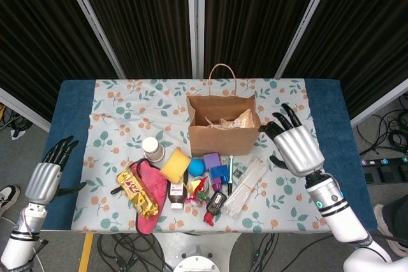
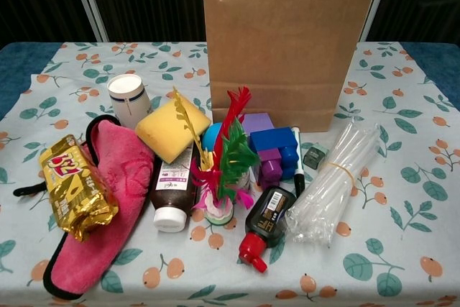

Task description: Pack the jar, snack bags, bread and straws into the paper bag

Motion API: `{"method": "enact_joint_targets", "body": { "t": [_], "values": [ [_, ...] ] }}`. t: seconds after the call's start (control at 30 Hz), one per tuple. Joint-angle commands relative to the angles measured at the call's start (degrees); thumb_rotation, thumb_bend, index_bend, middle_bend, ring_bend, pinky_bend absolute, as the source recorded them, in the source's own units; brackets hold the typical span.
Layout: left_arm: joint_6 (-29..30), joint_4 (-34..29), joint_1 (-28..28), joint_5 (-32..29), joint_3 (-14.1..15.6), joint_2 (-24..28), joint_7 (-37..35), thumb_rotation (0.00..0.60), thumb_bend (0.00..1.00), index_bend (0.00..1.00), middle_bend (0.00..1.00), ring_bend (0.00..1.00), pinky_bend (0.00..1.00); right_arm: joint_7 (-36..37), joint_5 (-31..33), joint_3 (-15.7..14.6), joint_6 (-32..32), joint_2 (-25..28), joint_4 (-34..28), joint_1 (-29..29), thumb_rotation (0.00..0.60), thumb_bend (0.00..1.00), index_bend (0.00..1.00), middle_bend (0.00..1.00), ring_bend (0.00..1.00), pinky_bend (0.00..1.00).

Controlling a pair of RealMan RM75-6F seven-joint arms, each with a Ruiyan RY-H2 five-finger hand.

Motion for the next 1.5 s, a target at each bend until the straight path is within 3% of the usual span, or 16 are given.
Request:
{"method": "enact_joint_targets", "body": {
  "t": [0.03, 0.27, 0.37, 0.63, 0.87, 1.0, 1.5],
  "values": [
    [0.12, 0.26, 0.05, 0.03, 0.05, -0.13, 0.13, 0.6, 0.02, 0.08, 0.13, 0.03, 0.16, 9.29, -13.85, -7.42, -5.28, -3.08, 11.17, -3.41, 0.6, 0.01, 0.32, 0.35, 0.16, 0.02],
    [1.53, 1.36, 0.66, -0.14, -0.25, -0.69, 0.58, 0.6, 0.02, 0.08, 0.13, 0.03, 0.16, 17.61, -28.74, -11.76, -5.96, -10.71, 25.84, -2.39, 0.6, 0.0, 0.33, 0.33, 0.15, 0.02],
    [2.51, 2.16, 1.02, -0.35, -0.63, -1.08, 0.59, 0.6, 0.02, 0.08, 0.13, 0.03, 0.16, 20.11, -32.28, -12.5, -4.61, -14.66, 32.21, -2.34, 0.6, 0.0, 0.32, 0.33, 0.15, 0.02],
    [2.82, 3.32, 1.15, -0.2, -0.59, -1.13, 0.85, 0.6, 0.02, 0.08, 0.13, 0.03, 0.16, 22.35, -34.3, -12.7, -5.56, -21.18, 41.3, -1.46, 0.6, 0.0, 0.3, 0.29, 0.12, 0.0],
    [4.55, 5.82, 1.09, 0.5, -1.12, -1.95, 1.7, 0.6, 0.02, 0.08, 0.13, 0.03, 0.16, 22.9, -36.09, -11.36, -1.17, -29.38, 50.82, -1.89, 0.6, 0.0, 0.28, 0.27, 0.11, 0.0],
    [4.87, 6.3, 1.17, 0.33, -1.32, -2.02, 0.95, 0.6, 0.02, 0.08, 0.13, 0.03, 0.16, 24.28, -35.31, -11.9, -1.69, -32.3, 54.59, -2.32, 0.6, 0.0, 0.28, 0.28, 0.11, 0.0],
    [4.62, 7.13, 1.16, -0.15, -1.41, -2.24, -0.25, 0.6, 0.02, 0.08, 0.13, 0.03, 0.16, 27.47, -33.34, -12.16, -1.24, -38.22, 62.44, -3.08, 0.6, 0.01, 0.34, 0.36, 0.18, 0.05]
  ]
}}
